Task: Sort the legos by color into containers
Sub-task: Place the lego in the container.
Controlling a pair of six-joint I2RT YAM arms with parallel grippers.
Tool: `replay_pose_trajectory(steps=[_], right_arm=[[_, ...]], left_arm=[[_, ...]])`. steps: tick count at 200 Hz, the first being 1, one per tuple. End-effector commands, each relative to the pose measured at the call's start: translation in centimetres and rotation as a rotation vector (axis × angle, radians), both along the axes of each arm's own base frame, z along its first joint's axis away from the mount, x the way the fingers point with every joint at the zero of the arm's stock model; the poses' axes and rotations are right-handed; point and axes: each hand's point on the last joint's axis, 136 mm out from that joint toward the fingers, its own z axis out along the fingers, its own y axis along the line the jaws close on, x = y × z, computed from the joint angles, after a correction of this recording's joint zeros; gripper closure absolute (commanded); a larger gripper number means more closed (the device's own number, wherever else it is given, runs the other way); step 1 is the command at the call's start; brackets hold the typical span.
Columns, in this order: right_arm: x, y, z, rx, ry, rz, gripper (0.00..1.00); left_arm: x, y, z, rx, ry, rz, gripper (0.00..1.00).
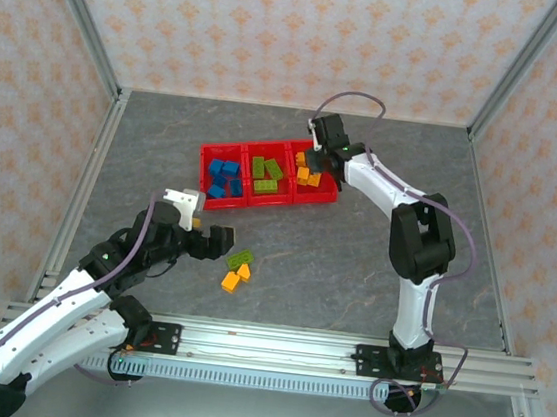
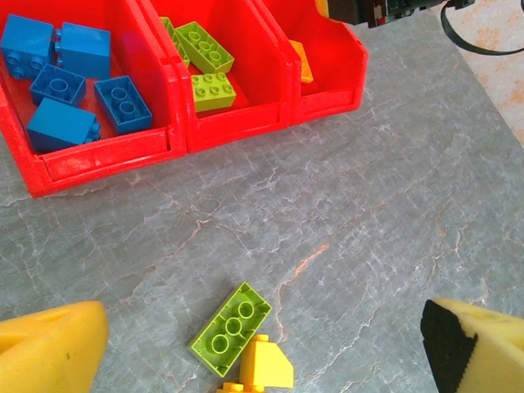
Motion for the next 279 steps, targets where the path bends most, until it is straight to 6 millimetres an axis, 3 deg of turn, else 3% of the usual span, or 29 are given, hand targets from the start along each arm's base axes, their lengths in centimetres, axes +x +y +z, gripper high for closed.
replay_pose_trajectory(steps=[1,41,58,87,141,166,206,222,279], right_arm=[[-0.1,-1.4,-1.3,-0.037,0.031,-0.056,0.78],[-0.9,-1.2,-2.2,-0.020,0.071,-0.044,0.63],[-1.0,-1.3,-2.0,-0.013,0.069,-0.057,0.51],[-1.3,-1.1,-1.1,0.017,0.083,-0.067,0.43],[-3.0,-0.8,5.4,0.151,0.015,-0.081,0.32],[-5.0,-0.7,8.0,0.191,-0.010,-0.055,0.27],[-8.8,-1.7,10.5,0.270,-0.037,-0.042,0.15],[-10.5,-2.1,10.9,0.298,-0.031,-0.027,0.00],[-16.0,-4.8,11.3,0.325,-0.067,0.008,0.00]], left_arm=[[0.2,0.2,0.4,-0.002,-0.001,0.021,0.01],[0.3,0.3,0.1,0.005,0.008,0.026,0.01],[0.3,0.3,0.1,0.006,0.008,0.026,0.01],[0.4,0.3,0.1,0.007,0.008,0.030,0.01],[0.5,0.3,-0.2,0.015,0.017,0.033,0.01],[0.5,0.4,-0.2,0.019,0.020,0.038,0.01],[0.6,0.4,-0.3,0.021,0.022,0.038,0.01],[0.4,-0.2,-0.3,0.016,0.027,0.006,0.01],[0.3,-0.1,-2.5,0.170,0.202,0.122,0.01]])
